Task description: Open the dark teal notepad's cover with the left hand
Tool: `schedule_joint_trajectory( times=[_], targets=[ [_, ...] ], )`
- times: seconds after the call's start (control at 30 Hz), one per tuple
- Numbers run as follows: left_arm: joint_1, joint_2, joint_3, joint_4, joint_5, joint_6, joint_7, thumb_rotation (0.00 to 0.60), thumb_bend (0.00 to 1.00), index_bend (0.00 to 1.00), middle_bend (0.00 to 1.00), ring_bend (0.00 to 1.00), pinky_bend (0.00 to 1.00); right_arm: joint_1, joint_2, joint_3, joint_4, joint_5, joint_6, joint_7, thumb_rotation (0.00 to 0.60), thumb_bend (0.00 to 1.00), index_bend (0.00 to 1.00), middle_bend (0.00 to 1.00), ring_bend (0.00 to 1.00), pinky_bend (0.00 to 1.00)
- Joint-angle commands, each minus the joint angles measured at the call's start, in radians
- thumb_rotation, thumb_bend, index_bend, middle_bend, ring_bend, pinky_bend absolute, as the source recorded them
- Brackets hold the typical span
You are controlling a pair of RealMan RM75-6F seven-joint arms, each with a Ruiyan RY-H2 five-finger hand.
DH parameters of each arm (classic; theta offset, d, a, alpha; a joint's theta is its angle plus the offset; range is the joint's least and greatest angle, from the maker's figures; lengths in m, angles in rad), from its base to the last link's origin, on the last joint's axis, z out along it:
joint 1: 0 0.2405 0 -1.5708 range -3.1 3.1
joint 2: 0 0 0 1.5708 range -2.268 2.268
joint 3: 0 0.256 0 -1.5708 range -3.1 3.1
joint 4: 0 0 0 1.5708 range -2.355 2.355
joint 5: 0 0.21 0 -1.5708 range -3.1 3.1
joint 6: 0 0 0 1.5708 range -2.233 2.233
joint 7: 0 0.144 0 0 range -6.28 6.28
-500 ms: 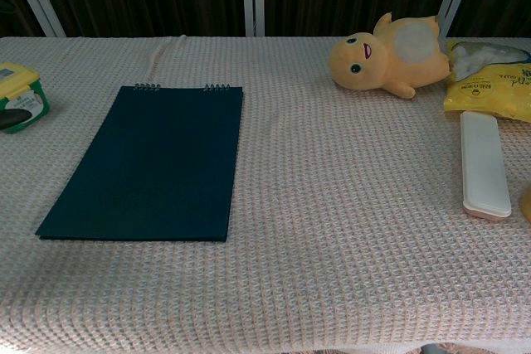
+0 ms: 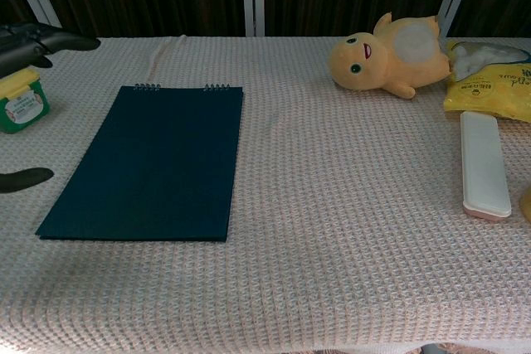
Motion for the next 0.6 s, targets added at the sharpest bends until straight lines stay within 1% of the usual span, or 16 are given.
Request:
schedule_joint_trajectory(
  times=[0.03,0.13,0.17,0.27,0.43,0.53,0.6],
  targets=[
    [0.005,-0.027,0.024,0.022,-0.003,-0.03,0.02,0.6,0.2,0.0,0.08,0.03,0.19,-0.008,0.015,-0.017,-0.011,0.0,-0.02,-0.015,0.6,0.33,0.0,0.0,0.0,0.0],
    [0.007,-0.048,0.038,0.044,-0.024,-0.062,0.02,0.597,0.2,0.01,0.08,0.03,0.19,-0.018,0.029,-0.042,-0.023,0.004,-0.053,-0.037,0.6,0.33,0.0,0.0,0.0,0.0],
    [0.005,-0.055,0.042,0.053,-0.03,-0.075,0.018,0.586,0.2,0.01,0.08,0.03,0.19,-0.021,0.032,-0.048,-0.024,0.006,-0.063,-0.041,0.6,0.33,0.0,0.0,0.0,0.0],
    [-0.005,-0.09,0.051,0.099,-0.045,-0.119,0.014,0.485,0.2,0.01,0.08,0.03,0.19,-0.028,0.033,-0.058,-0.015,0.017,-0.084,-0.045,0.6,0.33,0.0,0.0,0.0,0.0],
    [-0.017,-0.157,0.043,0.176,-0.086,-0.176,0.029,0.488,0.2,0.02,0.08,0.03,0.19,-0.044,0.023,-0.076,0.024,0.034,-0.104,-0.025,0.6,0.33,0.0,0.0,0.0,0.0],
    [-0.024,-0.182,0.036,0.208,-0.097,-0.188,0.032,0.494,0.2,0.04,0.08,0.03,0.19,-0.052,0.02,-0.079,0.041,0.04,-0.105,-0.019,0.6,0.33,0.0,0.0,0.0,0.0],
    [-0.027,-0.196,0.028,0.227,-0.1,-0.185,0.035,0.495,0.21,0.07,0.08,0.03,0.19,-0.056,0.021,-0.077,0.046,0.048,-0.106,-0.01,0.6,0.33,0.0,0.0,0.0,0.0]
  ],
)
